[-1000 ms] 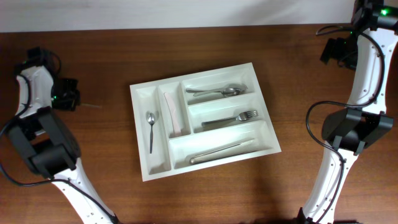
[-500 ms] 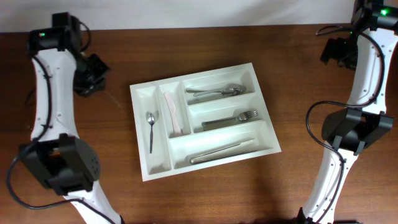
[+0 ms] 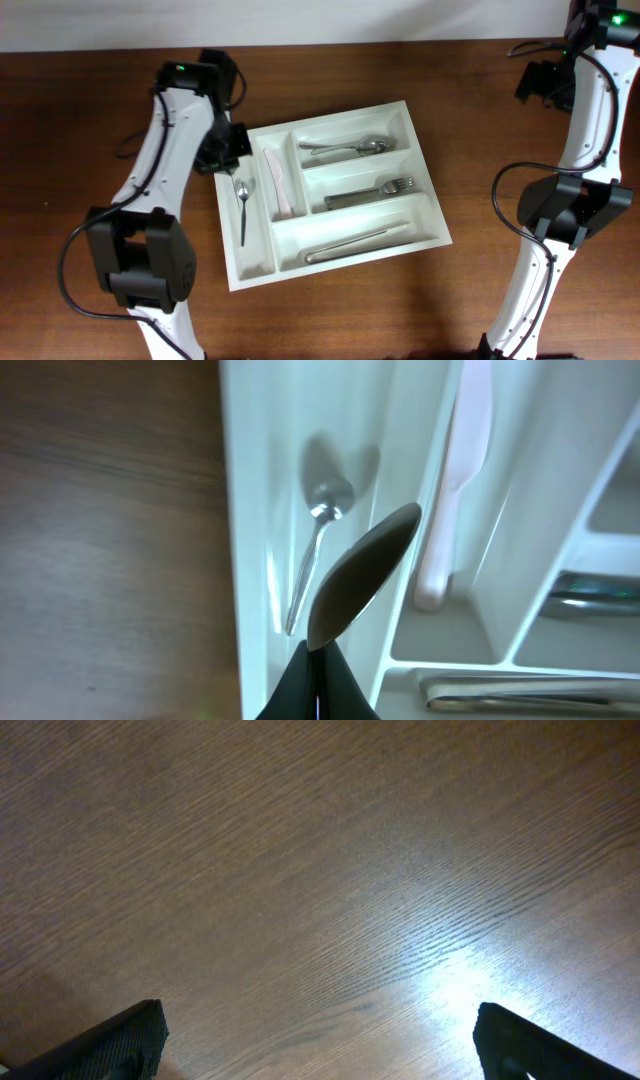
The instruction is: Pack container
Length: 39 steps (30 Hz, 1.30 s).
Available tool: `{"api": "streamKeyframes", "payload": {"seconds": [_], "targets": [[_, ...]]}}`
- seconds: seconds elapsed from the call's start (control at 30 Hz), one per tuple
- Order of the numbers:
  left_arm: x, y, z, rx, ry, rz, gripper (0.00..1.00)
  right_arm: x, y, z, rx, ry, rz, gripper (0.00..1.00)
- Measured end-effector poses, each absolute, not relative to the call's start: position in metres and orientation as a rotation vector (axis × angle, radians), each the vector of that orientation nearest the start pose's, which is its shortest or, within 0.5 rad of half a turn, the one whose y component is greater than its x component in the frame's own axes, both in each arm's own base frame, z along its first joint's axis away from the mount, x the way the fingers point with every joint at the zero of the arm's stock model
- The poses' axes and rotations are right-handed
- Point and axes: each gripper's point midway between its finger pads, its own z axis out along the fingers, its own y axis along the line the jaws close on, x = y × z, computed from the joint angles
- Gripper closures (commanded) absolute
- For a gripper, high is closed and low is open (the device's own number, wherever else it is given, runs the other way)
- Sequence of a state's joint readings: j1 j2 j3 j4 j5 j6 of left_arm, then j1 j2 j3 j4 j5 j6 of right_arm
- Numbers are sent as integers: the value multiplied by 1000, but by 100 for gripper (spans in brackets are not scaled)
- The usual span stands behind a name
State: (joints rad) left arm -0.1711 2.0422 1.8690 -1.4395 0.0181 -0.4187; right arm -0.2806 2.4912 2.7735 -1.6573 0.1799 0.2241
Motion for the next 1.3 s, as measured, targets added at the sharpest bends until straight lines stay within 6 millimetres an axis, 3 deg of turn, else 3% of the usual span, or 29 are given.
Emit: {"api": "streamKeyframes", "payload": {"seconds": [0.13, 0.23, 0.27, 0.3, 0.37, 0.6, 0.73, 0.8, 0.9, 0.93, 1.03, 1.1, 1.2, 1.3], "targets": [[361, -74, 98, -358, 3220, 19, 96, 468, -167, 161, 758, 2840, -273, 1], [353, -73, 90, -354, 3248, 33, 70, 468, -167, 161, 759, 2839, -273, 1], [352, -73, 89, -368, 3251, 36, 41, 468, -167, 161, 758, 2839, -273, 1], [352, -72, 88, -364, 3253, 37, 21, 468, -167, 161, 759, 2839, -273, 1], [353, -72, 88, -355, 3248, 37, 7, 468, -167, 161, 759, 2839, -273, 1], [366, -74, 95, -349, 3199, 20, 2, 468, -167, 161, 759, 2839, -273, 1], [405, -77, 148, -338, 3027, -39, 0, 468, -167, 161, 759, 2839, -272, 1], [422, -63, 192, -364, 2902, -24, 1, 468, -167, 161, 759, 2839, -273, 1], [425, -26, 248, -453, 2748, 13, 1, 468, -167, 161, 759, 2839, -273, 1], [421, -3, 276, -512, 2662, 26, 1, 468, -167, 161, 760, 2839, -273, 1], [395, 54, 331, -666, 2480, 65, 1, 468, -167, 161, 760, 2839, -273, 1], [372, 86, 355, -764, 2393, 99, 1, 468, -167, 161, 759, 2839, -273, 1], [339, 127, 376, -900, 2294, 152, 1, 479, -169, 163, 754, 2792, -263, 1], [314, 155, 383, -1008, 2241, 198, 1, 483, -163, 162, 746, 2791, -200, 1]]}}
